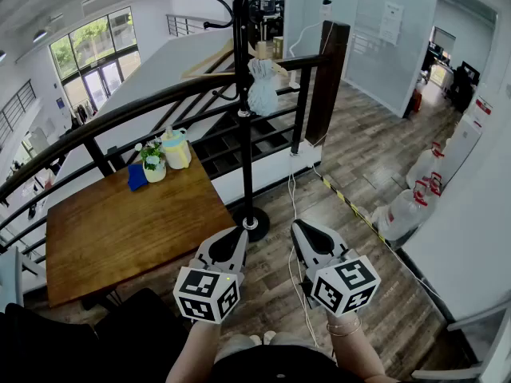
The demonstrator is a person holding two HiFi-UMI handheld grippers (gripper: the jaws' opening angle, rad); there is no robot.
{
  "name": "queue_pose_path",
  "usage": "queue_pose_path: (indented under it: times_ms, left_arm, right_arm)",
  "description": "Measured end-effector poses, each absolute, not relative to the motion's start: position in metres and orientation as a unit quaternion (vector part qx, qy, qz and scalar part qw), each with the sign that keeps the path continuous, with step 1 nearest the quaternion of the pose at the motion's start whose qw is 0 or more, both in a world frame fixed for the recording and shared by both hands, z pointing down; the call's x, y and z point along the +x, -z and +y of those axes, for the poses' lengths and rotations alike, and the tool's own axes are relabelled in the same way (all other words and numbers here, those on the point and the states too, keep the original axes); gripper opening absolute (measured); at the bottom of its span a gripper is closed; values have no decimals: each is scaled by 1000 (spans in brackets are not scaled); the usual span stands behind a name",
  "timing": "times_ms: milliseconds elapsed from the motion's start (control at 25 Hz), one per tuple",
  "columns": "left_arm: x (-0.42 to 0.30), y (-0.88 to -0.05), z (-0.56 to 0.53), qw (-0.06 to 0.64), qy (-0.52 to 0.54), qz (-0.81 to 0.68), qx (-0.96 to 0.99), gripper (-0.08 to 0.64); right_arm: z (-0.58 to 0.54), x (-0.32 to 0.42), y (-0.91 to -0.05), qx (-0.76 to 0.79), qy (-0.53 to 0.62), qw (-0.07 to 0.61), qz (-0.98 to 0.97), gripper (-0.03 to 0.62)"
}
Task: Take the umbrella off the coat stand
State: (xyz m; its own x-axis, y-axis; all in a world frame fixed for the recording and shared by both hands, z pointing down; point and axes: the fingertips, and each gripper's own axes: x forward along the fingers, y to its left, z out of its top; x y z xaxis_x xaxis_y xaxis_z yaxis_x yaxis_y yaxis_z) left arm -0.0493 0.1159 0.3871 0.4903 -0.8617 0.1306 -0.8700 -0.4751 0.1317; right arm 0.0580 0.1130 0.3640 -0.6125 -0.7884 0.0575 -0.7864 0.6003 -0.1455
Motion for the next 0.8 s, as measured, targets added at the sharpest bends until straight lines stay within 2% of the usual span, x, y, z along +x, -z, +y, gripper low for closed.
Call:
queue_pose_path:
  times_ms: [320,600,800]
  left_arm:
    - [-56,-390,108,90,-17,-524,847,26]
    - [-44,-386,98,86,-8,-519,851,26]
    - [-27,-389,88,93,-3,-513,853,26]
  right_arm:
    - [110,67,-364,-460,71,5,885,28]
    - [109,70,-355,-420,85,70,901,29]
    - [107,73,-360,-390,85,71,914,29]
